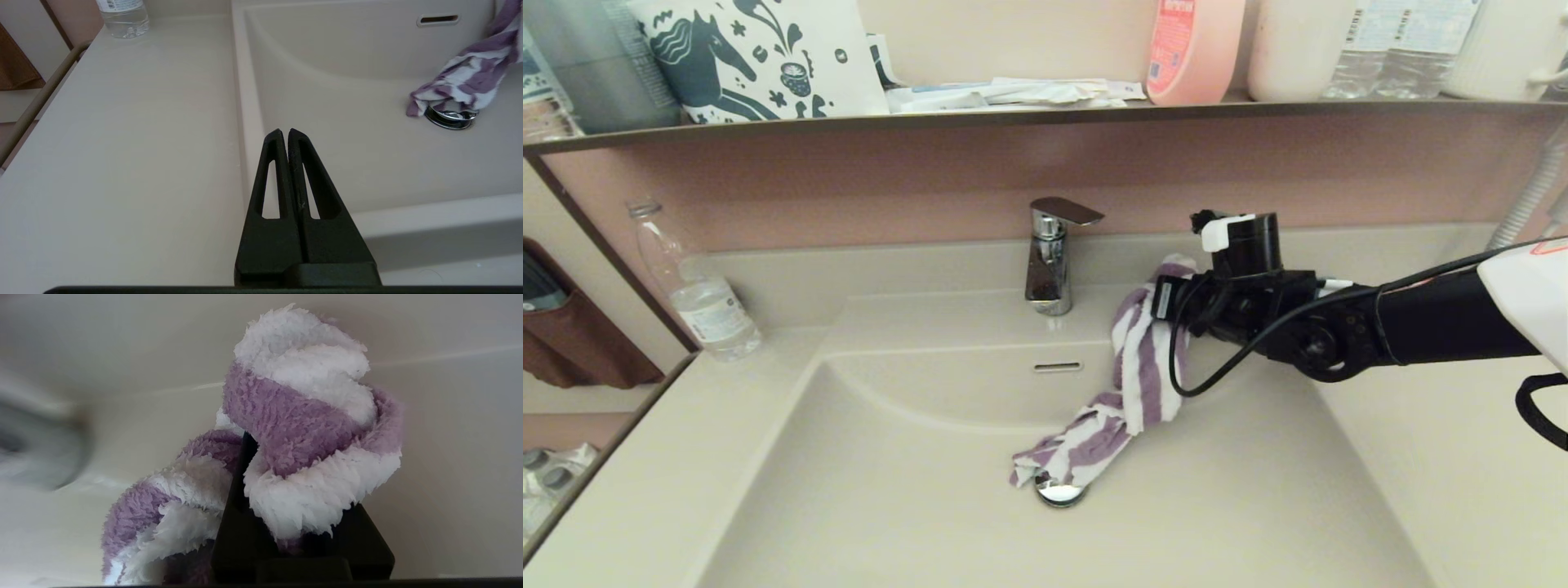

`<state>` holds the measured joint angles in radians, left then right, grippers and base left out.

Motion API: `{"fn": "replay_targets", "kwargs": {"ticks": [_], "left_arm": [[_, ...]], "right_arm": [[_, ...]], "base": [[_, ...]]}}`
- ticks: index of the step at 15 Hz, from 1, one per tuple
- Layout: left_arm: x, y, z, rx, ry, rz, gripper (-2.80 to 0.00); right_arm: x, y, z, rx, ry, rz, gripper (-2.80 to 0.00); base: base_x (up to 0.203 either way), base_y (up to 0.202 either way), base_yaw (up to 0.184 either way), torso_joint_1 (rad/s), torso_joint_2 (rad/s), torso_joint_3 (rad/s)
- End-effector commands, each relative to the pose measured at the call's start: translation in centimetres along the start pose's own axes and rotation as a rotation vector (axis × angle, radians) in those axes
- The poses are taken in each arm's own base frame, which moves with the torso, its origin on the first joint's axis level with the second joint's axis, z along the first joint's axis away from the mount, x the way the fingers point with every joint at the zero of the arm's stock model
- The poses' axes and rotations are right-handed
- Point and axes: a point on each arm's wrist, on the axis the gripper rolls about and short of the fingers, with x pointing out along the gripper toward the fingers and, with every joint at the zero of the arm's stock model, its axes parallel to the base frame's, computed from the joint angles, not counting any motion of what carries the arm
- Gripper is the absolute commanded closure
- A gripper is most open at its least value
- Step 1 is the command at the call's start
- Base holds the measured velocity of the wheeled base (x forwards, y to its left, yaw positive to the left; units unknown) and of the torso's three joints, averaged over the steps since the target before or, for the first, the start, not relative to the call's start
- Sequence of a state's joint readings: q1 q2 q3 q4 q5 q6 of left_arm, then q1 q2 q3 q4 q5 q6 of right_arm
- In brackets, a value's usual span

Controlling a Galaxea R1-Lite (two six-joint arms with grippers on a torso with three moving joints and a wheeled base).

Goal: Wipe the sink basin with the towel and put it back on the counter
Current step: Wipe the sink

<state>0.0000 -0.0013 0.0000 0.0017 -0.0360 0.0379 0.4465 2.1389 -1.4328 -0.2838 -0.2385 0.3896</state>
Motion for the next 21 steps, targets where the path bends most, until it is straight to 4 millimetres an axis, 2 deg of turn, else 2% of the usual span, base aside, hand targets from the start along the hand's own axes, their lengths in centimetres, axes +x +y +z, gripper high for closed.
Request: {"fn": "replay_targets", "kwargs": {"ticks": [1, 5, 10, 12, 16, 21], "left_arm": [[0.0, 0.0, 0.0, 0.000, 0.001, -0.001, 0.00], [0.0, 0.0, 0.0, 0.000, 0.001, 0.000, 0.00], [0.0, 0.0, 0.0, 0.000, 0.001, -0.001, 0.00], [0.0, 0.0, 0.0, 0.000, 0.001, -0.001, 0.00], [0.0, 0.0, 0.0, 0.000, 0.001, 0.000, 0.00], [0.0, 0.0, 0.0, 0.000, 0.001, 0.001, 0.00]], "right_arm": [[0.0, -1.8, 0.3, 0.013, 0.005, -0.043, 0.00], [-0.8, -4.0, 1.2, 0.031, -0.004, -0.090, 0.00], [-1.4, -7.9, 2.6, 0.034, -0.023, -0.171, 0.00], [-1.6, -8.4, 2.7, 0.029, -0.022, -0.173, 0.00], [-1.7, -7.2, 2.4, 0.016, -0.015, -0.144, 0.00], [-2.0, -2.3, 0.5, -0.036, 0.019, -0.032, 0.00]], "base": [[0.000, 0.000, 0.000, 0.000, 0.00, 0.000], [0.000, 0.000, 0.000, 0.000, 0.00, 0.000], [0.000, 0.000, 0.000, 0.000, 0.00, 0.000], [0.000, 0.000, 0.000, 0.000, 0.00, 0.000], [0.000, 0.000, 0.000, 0.000, 0.00, 0.000], [0.000, 0.000, 0.000, 0.000, 0.00, 0.000]]}}
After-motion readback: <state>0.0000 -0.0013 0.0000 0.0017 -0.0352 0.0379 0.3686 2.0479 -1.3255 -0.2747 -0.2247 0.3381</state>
